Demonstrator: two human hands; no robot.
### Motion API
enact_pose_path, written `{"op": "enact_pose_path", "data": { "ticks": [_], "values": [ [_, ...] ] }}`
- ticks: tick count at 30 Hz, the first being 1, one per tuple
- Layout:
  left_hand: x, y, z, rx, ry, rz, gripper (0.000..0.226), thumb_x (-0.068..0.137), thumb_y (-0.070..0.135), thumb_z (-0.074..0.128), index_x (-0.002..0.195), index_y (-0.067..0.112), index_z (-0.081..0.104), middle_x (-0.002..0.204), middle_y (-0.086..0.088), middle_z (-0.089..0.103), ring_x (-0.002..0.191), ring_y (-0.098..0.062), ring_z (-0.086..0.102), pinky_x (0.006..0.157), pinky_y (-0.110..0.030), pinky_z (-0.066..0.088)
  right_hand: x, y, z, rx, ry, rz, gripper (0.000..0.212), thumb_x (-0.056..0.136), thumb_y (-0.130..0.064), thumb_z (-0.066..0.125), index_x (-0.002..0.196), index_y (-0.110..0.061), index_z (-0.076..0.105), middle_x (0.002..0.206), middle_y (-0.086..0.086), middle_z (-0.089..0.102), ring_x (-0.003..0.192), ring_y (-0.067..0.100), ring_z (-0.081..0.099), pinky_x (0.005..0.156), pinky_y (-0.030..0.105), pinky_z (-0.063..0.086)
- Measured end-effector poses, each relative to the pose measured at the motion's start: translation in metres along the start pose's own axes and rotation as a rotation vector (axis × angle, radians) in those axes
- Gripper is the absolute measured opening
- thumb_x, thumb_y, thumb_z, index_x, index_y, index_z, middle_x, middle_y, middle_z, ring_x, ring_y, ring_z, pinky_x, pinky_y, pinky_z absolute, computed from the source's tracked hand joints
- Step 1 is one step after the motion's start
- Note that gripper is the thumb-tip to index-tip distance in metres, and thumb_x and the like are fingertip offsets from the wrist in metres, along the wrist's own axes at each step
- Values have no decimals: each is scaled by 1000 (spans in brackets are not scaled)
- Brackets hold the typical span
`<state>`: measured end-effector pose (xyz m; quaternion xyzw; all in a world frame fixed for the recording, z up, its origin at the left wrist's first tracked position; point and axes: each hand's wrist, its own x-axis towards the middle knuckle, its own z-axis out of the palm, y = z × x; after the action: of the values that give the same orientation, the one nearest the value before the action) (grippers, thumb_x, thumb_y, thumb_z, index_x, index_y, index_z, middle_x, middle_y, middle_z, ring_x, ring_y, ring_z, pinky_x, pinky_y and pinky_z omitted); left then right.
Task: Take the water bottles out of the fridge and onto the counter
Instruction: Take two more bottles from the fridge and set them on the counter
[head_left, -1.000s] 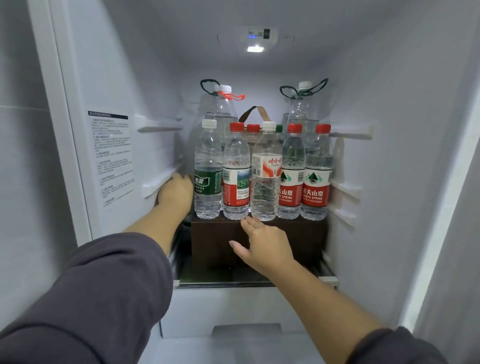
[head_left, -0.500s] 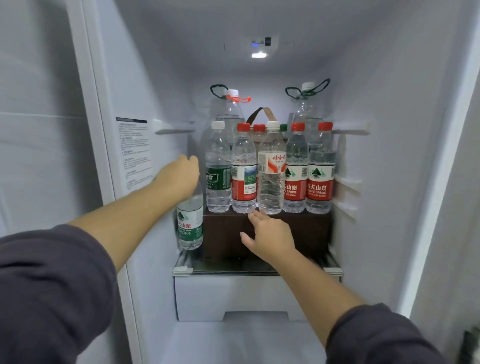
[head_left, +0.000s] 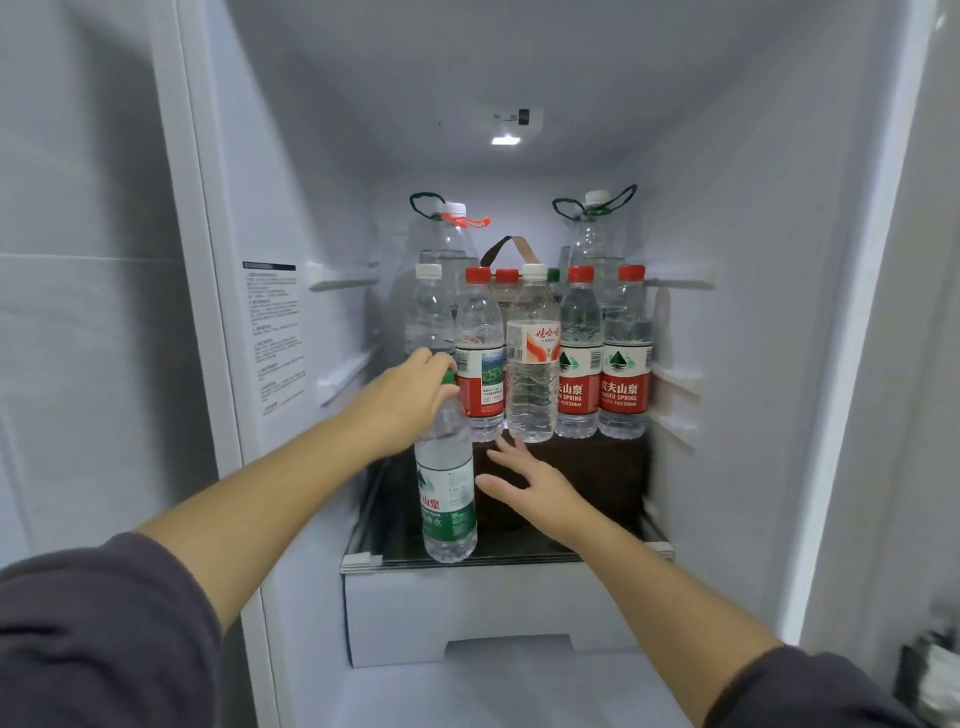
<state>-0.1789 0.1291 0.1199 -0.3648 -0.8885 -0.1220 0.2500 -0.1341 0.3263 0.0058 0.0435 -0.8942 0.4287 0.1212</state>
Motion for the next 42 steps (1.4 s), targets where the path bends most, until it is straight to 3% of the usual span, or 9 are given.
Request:
{"op": "enact_pose_path", "data": {
  "ticks": [2, 4, 7, 13, 18, 23, 28, 33, 42],
  "values": [
    [-1, 4, 10, -57, 9, 32, 38, 102, 35, 45, 136, 18, 44, 124, -3, 50, 103, -25, 59, 83, -35, 47, -7, 3, 15, 162, 18, -2, 76, 78, -67, 65, 146, -42, 42, 156, -20, 32, 145, 2, 25, 115, 34, 32],
    [-2, 9, 20, -88, 25, 64, 38, 102, 35, 44, 138, 21, 43, 116, 0, 47, 94, -23, 59, 75, -33, 45, -12, 4, 35, 278, 26, 31, 57, 75, -57, 75, 126, -57, 49, 129, -36, 55, 120, -13, 51, 90, 14, 50],
    [3, 8, 24, -109, 37, 73, 39, 102, 36, 44, 139, 23, 43, 105, 4, 43, 85, -17, 56, 74, -36, 48, -8, 6, 59, 351, 82, 69, 51, 76, -37, 82, 114, -50, 51, 109, -26, 66, 101, -8, 62, 69, 10, 52],
    [-16, -12, 42, -293, 130, -95, 44, 103, 24, 37, 146, 16, 38, 137, -9, 52, 120, -27, 54, 97, -38, 45, 1, 5, 63, 321, 136, 119, 57, 75, -30, 84, 124, -30, 54, 117, -13, 65, 108, 6, 62, 77, 16, 52],
    [-41, -19, 80, -99, -13, -236, 47, 90, 5, 43, 135, 15, 50, 136, -3, 49, 111, -28, 57, 88, -39, 50, 2, 2, 62, 305, 159, 117, 57, 76, -27, 84, 125, -25, 55, 116, -9, 65, 105, 6, 62, 82, 20, 53],
    [-53, -25, 104, 1, 67, -201, 65, 81, -2, 53, 144, 16, 44, 143, 2, 45, 116, -24, 55, 93, -33, 46, -3, 7, 51, 266, 239, 117, 56, 69, -32, 87, 116, -33, 56, 111, -13, 67, 102, 4, 63, 82, 23, 55],
    [-53, -20, 109, -39, 81, -236, 69, 82, 2, 58, 147, 15, 40, 148, 1, 39, 122, -21, 52, 97, -30, 46, -7, 16, 4, 234, 493, 162, 50, 68, -33, 88, 104, -39, 54, 93, -22, 62, 88, -2, 61, 72, 19, 50],
    [-53, -22, 110, -35, 95, -239, 69, 83, 2, 60, 147, 16, 40, 149, 1, 40, 123, -20, 52, 100, -29, 46, -15, 34, -25, 103, 571, 294, 55, 69, -38, 87, 113, -31, 53, 111, -8, 64, 100, 14, 62, 90, 40, 54],
    [-55, -23, 117, 7, 137, -214, 66, 83, 4, 59, 146, 15, 41, 148, 0, 40, 128, -20, 47, 108, -30, 39, -17, 43, -13, 12, 652, 333, 62, 69, -29, 88, 116, -18, 48, 118, 4, 56, 109, 26, 60, 88, 43, 54]
  ]
}}
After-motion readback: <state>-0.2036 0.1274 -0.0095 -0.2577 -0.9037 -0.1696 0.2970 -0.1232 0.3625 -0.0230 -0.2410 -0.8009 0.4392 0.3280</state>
